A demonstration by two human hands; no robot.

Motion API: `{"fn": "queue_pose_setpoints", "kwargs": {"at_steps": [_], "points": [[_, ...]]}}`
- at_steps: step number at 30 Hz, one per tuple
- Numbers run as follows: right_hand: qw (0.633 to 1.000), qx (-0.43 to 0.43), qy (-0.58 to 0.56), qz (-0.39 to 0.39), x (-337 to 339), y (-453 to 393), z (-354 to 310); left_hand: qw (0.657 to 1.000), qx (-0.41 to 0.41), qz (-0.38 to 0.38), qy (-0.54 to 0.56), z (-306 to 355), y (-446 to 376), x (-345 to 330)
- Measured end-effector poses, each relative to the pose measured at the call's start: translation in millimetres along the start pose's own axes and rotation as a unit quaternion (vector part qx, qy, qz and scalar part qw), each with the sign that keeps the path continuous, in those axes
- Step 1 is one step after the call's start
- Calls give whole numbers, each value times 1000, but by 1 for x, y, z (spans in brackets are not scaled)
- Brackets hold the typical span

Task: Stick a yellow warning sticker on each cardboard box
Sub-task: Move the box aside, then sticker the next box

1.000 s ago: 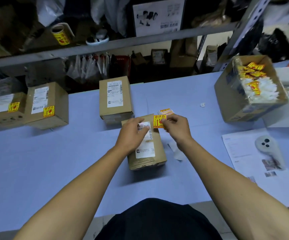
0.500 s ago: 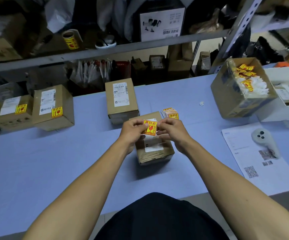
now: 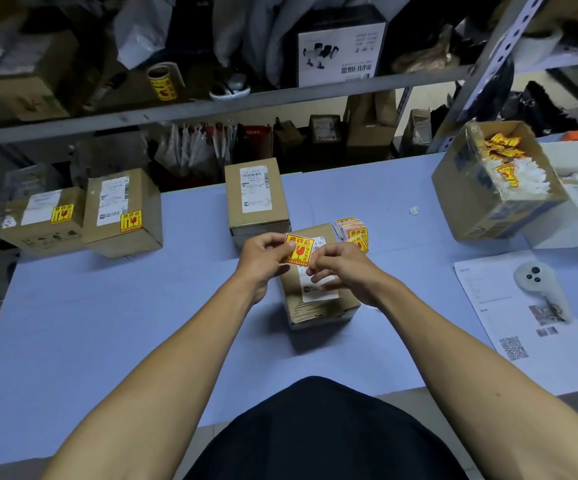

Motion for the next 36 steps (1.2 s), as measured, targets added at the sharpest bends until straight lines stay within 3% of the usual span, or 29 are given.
{"fn": "queue_pose_setpoints", "kwargs": {"at_steps": [11, 14, 17, 22, 36], "points": [[1000, 24, 16, -2, 0, 4, 0, 999, -7, 32, -4, -6, 7, -5], [999, 31, 4, 9, -1, 5, 1, 968, -144, 116, -168, -1, 15, -2], [999, 32, -11, 13, 0, 6, 2, 936, -247, 68, -242, 2, 29, -9], [999, 32, -38, 6, 3, 6, 8, 942, -240, -3, -234, -2, 38, -14], [997, 63, -45, 5, 3, 10, 15, 956, -214, -8, -201, -4, 36, -16]]}}
Point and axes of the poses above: each hand's wrist, its own y-axis away from the middle knuckle, its own x-axis out of the back of the hand, z = x × y, the point moved 4 cm from there along -y, towards the middle knuckle, and after that the axes turned 5 degrees about x, right-handed, at the moved point
